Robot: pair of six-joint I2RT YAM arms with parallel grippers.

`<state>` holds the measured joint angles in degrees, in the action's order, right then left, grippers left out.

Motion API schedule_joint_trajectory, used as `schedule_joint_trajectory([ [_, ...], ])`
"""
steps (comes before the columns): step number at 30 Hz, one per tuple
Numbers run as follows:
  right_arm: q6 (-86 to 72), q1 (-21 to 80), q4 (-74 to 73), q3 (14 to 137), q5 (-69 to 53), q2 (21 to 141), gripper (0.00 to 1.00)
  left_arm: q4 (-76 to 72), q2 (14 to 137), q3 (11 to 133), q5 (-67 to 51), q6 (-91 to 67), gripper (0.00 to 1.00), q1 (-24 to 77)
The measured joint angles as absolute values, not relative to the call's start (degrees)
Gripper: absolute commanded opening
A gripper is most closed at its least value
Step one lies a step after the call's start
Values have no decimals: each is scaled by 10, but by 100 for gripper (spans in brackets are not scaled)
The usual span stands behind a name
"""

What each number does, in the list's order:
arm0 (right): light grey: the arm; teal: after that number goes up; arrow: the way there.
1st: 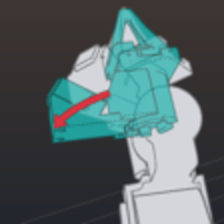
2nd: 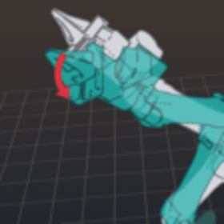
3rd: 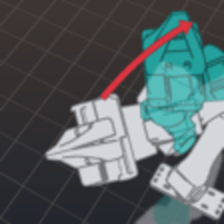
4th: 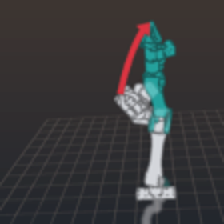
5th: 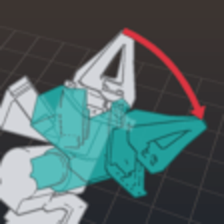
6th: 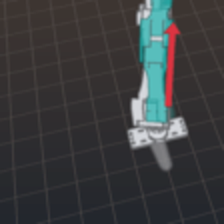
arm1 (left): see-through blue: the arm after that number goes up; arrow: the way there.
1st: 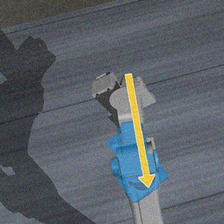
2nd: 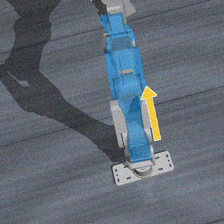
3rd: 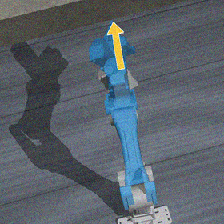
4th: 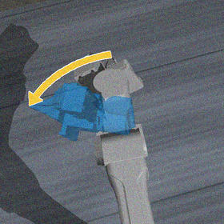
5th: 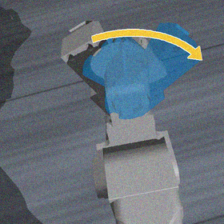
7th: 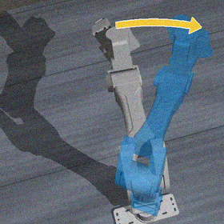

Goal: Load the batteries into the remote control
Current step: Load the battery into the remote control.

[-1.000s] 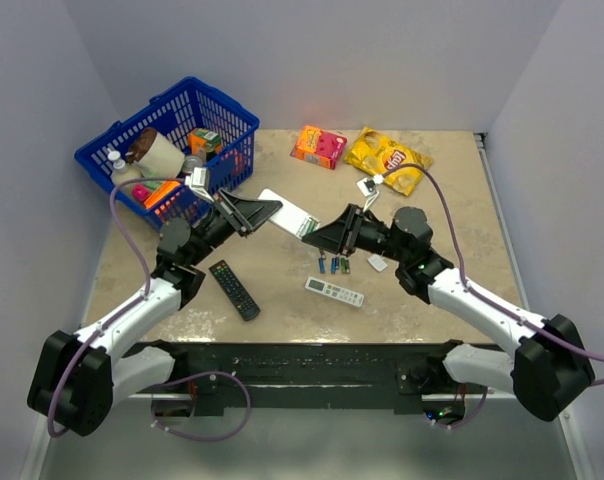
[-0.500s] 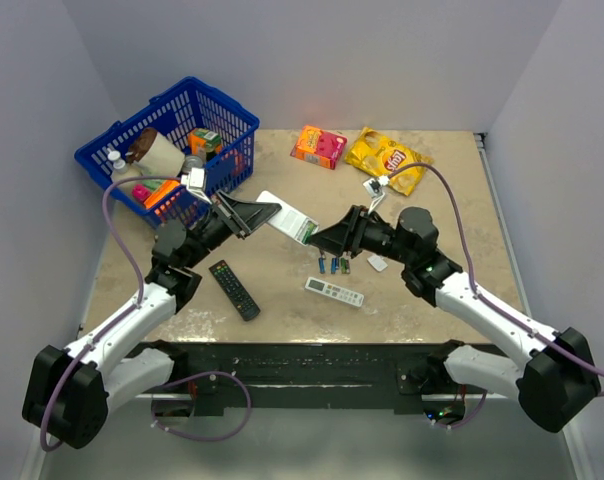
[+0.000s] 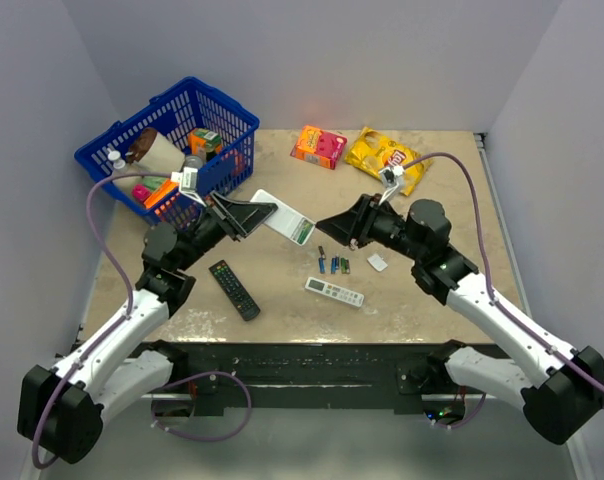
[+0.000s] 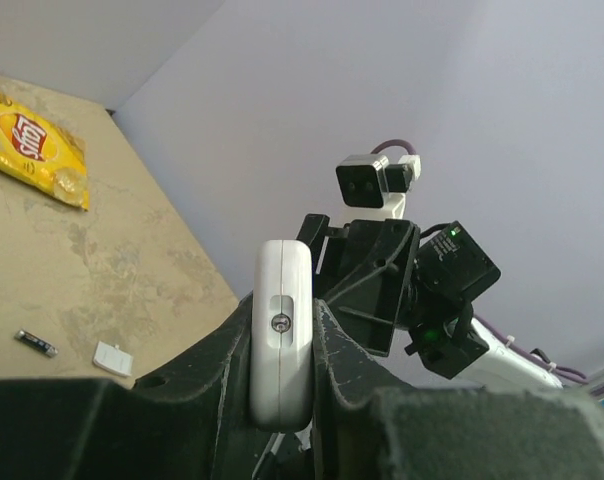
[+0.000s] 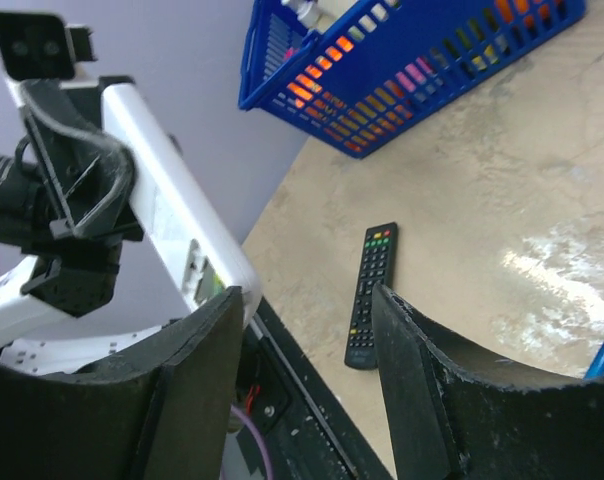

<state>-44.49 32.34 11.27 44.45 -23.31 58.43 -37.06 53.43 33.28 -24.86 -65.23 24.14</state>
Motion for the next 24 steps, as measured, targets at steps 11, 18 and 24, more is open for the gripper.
schedule_joint_trajectory([
  [11, -413, 356, -28, 547, -132, 592, 57, -327, 500, 363, -248, -528, 0, 245],
  [18, -414, 401, -34, 560, -104, 605, 56, -294, 500, 365, -234, -482, 0, 248],
  [24, -422, 420, -34, 571, -82, 641, 50, -284, 506, 366, -227, -463, 0, 252],
])
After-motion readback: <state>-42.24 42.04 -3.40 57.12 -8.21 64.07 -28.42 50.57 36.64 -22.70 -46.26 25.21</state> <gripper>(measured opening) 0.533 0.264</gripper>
